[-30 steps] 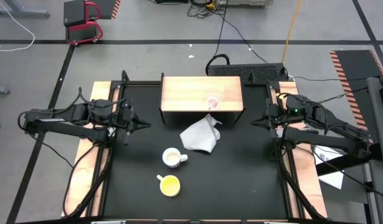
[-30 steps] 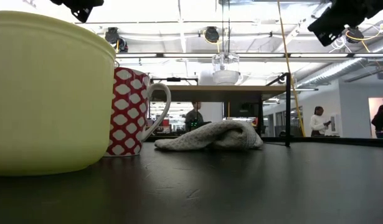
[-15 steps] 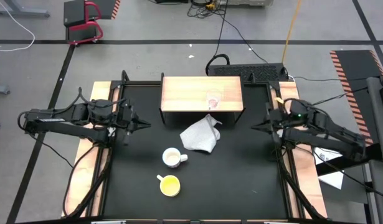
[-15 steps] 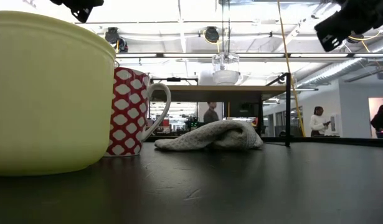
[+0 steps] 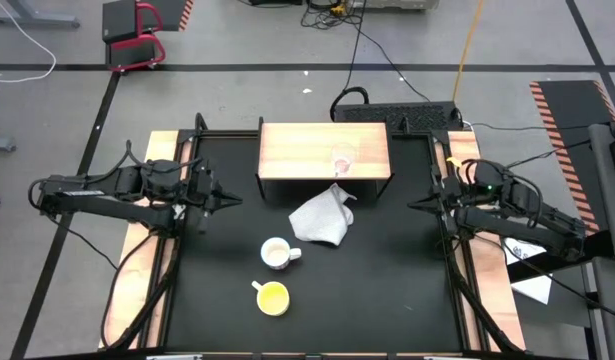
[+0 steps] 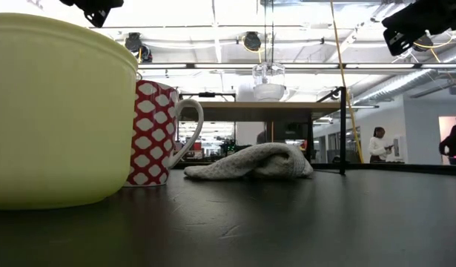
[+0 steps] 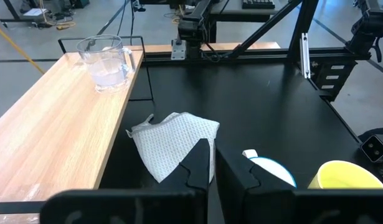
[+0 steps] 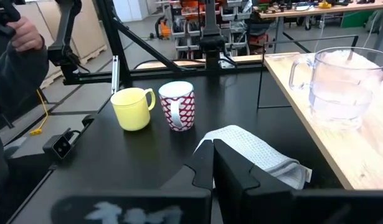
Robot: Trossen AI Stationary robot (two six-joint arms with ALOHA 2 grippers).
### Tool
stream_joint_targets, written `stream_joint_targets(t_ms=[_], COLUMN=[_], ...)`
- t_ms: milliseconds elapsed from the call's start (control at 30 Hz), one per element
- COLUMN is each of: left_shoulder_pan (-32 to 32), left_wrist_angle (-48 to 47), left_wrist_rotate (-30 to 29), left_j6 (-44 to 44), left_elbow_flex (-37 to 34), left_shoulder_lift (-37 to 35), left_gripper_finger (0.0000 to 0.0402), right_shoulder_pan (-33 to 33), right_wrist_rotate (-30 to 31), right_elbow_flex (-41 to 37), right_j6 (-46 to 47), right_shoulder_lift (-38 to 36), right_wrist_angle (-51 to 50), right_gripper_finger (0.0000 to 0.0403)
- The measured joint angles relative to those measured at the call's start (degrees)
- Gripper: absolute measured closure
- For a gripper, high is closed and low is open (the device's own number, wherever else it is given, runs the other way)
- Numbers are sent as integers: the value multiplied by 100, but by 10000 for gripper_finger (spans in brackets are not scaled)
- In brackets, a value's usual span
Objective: Stack small to large cups/mugs on shelf
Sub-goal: Adjust the transparent mug on the shelf
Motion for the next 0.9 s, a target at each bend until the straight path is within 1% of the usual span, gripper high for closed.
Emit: stream_joint_targets(t_ms=[600, 667, 800, 900], left_shoulder_pan=[2, 2, 2, 2], left_wrist_angle=[50, 281, 1310, 1867], left_wrist_rotate=[-8, -15, -13, -13], left_j6=[2, 2, -22, 40], left_elbow_flex=[-1, -1, -1, -1], left_shoulder_lift=[0, 17, 176, 357], left_gripper_finger=[376, 376, 376, 376], right_shoulder_pan=[0, 0, 0, 0], right_wrist_rotate=[3, 3, 3, 3], right_elbow_flex=[2, 2, 2, 2], right_j6=[2, 2, 2, 2], right_shoulder_lift=[0, 0, 0, 0], right_wrist_angle=[-3, -4, -4, -4], right_gripper_finger=[403, 403, 403, 403])
